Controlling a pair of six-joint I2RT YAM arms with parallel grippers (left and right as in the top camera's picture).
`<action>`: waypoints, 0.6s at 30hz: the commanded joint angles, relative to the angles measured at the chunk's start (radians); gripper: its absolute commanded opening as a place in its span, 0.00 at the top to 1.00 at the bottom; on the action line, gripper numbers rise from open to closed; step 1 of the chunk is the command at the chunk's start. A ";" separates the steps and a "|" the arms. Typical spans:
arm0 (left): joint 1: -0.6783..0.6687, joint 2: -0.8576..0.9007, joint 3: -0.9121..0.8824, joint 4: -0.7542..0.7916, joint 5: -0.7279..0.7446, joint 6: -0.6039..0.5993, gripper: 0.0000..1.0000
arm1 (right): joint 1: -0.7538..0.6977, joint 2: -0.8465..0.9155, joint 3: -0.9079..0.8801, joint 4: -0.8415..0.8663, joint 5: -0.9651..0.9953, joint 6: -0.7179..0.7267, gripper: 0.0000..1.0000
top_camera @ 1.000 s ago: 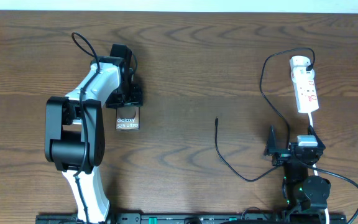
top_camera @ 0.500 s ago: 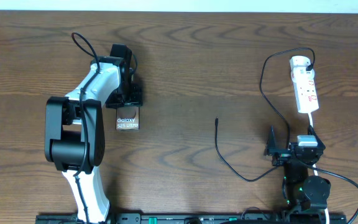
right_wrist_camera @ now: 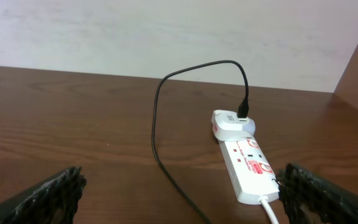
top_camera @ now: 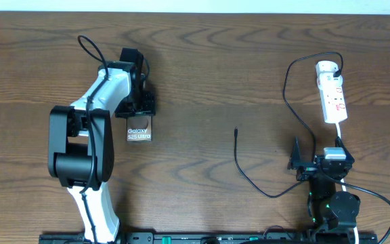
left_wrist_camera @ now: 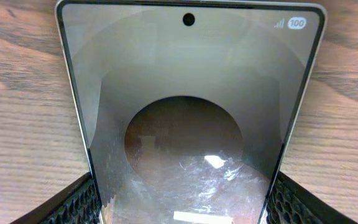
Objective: Plug charger to phone and switch on socket
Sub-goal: 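Close the left gripper on the phone's top edge, then lift the phone with the left gripper and raise it upright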
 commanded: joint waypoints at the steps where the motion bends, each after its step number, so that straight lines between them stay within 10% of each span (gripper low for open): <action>1: 0.001 -0.091 0.030 -0.006 -0.013 0.010 0.93 | 0.016 -0.005 -0.001 -0.004 0.004 -0.010 0.01; 18: 0.001 -0.332 0.030 -0.011 0.045 0.005 0.93 | 0.016 -0.005 -0.001 -0.004 0.004 -0.010 0.01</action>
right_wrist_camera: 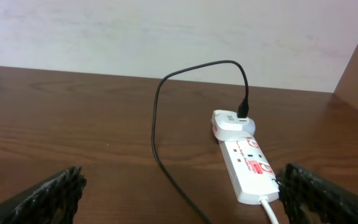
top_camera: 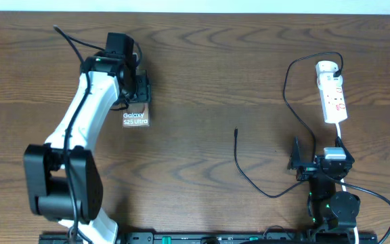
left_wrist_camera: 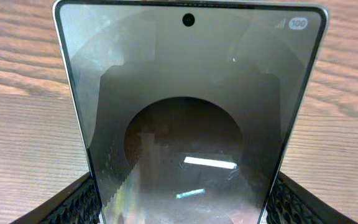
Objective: Plug charger to phone and switch on socket
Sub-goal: 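Lift the phone with the left gripper and raise it upright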
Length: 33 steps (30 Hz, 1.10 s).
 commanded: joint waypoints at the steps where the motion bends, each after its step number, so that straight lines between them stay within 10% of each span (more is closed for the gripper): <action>1: 0.001 -0.077 0.030 -0.002 0.052 0.002 0.93 | 0.016 -0.005 -0.001 -0.004 0.004 -0.010 0.01; 33: 0.150 -0.217 0.030 0.060 0.666 -0.718 0.93 | 0.016 -0.005 -0.001 -0.004 0.004 -0.010 0.01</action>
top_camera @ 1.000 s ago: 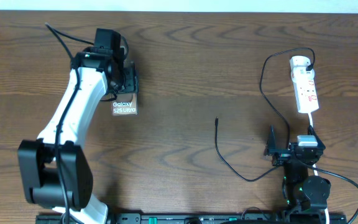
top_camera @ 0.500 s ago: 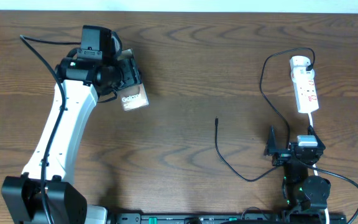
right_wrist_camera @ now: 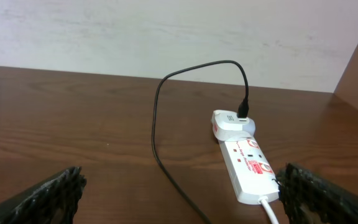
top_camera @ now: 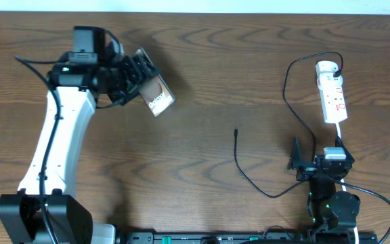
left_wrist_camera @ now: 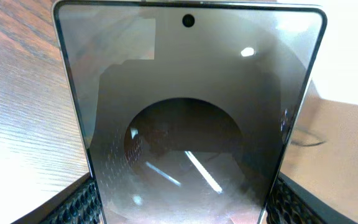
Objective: Plug charger to phone and switch on socket
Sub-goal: 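Lift the phone with the left gripper and raise it upright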
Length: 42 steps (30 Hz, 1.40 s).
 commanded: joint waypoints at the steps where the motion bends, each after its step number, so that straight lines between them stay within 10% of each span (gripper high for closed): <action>1: 0.066 -0.026 0.030 0.027 0.174 -0.214 0.93 | 0.016 -0.005 -0.001 -0.004 0.004 -0.010 0.01; 24: 0.224 -0.026 0.030 0.067 0.540 -0.822 0.93 | 0.016 -0.005 -0.001 -0.004 0.004 -0.010 0.01; 42: 0.234 -0.026 0.030 0.090 0.692 -0.886 0.92 | 0.016 -0.005 -0.001 -0.004 0.004 -0.010 0.01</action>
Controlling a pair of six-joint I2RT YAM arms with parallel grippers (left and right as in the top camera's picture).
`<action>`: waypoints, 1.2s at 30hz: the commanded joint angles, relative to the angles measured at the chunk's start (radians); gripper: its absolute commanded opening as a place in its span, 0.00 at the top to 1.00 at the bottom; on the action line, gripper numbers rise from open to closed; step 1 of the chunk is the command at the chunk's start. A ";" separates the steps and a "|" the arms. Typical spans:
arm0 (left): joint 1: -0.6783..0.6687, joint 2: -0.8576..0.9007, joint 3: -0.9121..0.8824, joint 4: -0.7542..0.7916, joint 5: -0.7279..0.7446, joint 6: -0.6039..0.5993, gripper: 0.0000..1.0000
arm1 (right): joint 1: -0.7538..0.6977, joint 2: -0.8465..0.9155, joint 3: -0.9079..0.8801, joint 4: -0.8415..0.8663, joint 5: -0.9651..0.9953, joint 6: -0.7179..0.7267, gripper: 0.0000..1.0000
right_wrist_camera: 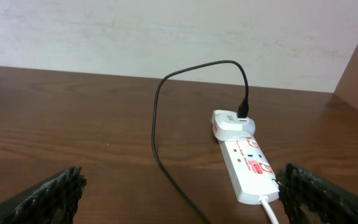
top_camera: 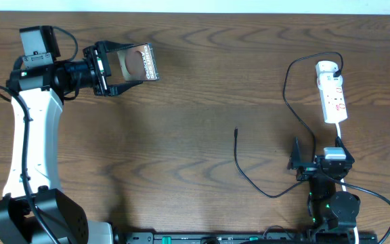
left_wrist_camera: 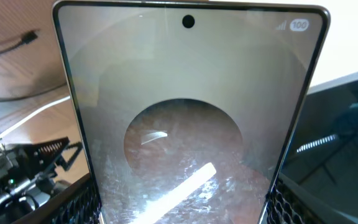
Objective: Plug charger to phone and switch on socket
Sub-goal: 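Lift the phone with the left gripper and raise it upright, then rotate the held phone and bring it toward table center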
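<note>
My left gripper (top_camera: 124, 68) is shut on the phone (top_camera: 135, 63), holding it above the table's back left. In the left wrist view the phone (left_wrist_camera: 188, 124) fills the frame between the fingers (left_wrist_camera: 73, 202), with its camera hole on top. The black cable's free plug (top_camera: 236, 130) lies mid-table. The cable (right_wrist_camera: 160, 106) runs to the white charger (right_wrist_camera: 232, 122), plugged into the white power strip (right_wrist_camera: 250, 165) at back right. My right gripper (right_wrist_camera: 182, 199) rests open in front of the strip, with nothing between its fingers.
The cable loops over the wood between its plug and the right arm (top_camera: 330, 196). The strip's own white lead (top_camera: 344, 139) runs toward the right arm's base. The table's back edge (top_camera: 215, 12) lies just beyond the phone.
The left arm has swung the phone further back and to the left, and turned it. The wrist view behind it now shows the cable plug and right arm. The right arm has not moved.
My left gripper was shut on the phone low over the table's left middle. Then it held the phone a little further back, then raised and tilted near the back. Now it holds the phone at the back left. The cable, strip and right gripper stayed put.
</note>
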 commanded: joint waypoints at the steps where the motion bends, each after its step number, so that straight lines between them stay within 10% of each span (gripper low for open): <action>1: 0.013 -0.026 0.030 0.006 0.106 0.002 0.93 | 0.016 -0.005 -0.001 -0.004 0.004 -0.010 0.01; 21: 0.021 -0.026 0.030 0.035 0.100 0.029 0.93 | 0.016 -0.005 -0.001 -0.004 0.004 -0.010 0.01; 36: 0.018 -0.026 0.029 -0.005 -0.310 0.241 0.93 | 0.016 -0.005 -0.001 -0.004 0.004 -0.010 0.01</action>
